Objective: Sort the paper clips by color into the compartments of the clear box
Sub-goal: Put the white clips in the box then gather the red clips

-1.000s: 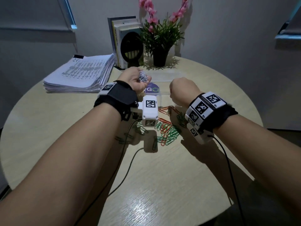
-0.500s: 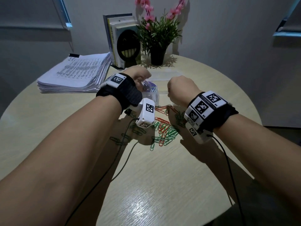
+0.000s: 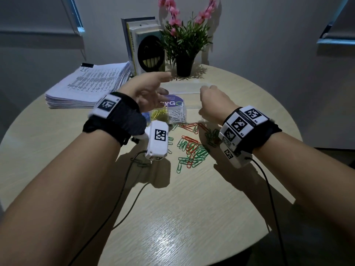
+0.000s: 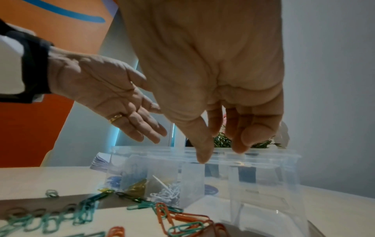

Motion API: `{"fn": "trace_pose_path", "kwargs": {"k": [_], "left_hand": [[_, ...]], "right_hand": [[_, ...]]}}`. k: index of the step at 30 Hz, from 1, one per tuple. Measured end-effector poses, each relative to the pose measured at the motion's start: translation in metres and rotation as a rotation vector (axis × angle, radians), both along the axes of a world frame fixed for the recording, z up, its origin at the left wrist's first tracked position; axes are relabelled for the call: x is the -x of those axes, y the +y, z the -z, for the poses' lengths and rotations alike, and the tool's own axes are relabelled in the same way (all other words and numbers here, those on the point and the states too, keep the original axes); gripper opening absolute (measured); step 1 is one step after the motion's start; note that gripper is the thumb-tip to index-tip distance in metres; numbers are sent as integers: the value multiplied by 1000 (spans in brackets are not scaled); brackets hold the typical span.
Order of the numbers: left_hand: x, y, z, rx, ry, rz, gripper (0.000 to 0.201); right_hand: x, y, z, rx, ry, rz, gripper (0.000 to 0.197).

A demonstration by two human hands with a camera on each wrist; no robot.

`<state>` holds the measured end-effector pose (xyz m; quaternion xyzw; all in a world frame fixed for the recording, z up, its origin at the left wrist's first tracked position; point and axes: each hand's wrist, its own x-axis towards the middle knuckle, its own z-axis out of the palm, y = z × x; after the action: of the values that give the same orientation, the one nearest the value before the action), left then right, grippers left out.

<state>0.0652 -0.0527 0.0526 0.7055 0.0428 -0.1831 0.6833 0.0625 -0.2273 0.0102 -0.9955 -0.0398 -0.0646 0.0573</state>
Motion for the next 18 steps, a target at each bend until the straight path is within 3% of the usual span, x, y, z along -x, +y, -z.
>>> {"fn": "trace_pose_path", "kwargs": {"k": [4,7,11,14,18], "left_hand": [[20,22,7,195,-7,-95,19],[32,31,18,360,25,-171,17],[47,35,38,542,91,-252,17],[51,34,52,602,149,-318,19],[51,30,65,635,194,-347,16]], "right_hand": [[9,3,1,29,161,-58,18],[10,9,7,-5,254,-143,20],[13,23,15,88,294,-176,18],[11,31,18,110,321,-180,13],[11,35,16,147,400,-157,20]]}}
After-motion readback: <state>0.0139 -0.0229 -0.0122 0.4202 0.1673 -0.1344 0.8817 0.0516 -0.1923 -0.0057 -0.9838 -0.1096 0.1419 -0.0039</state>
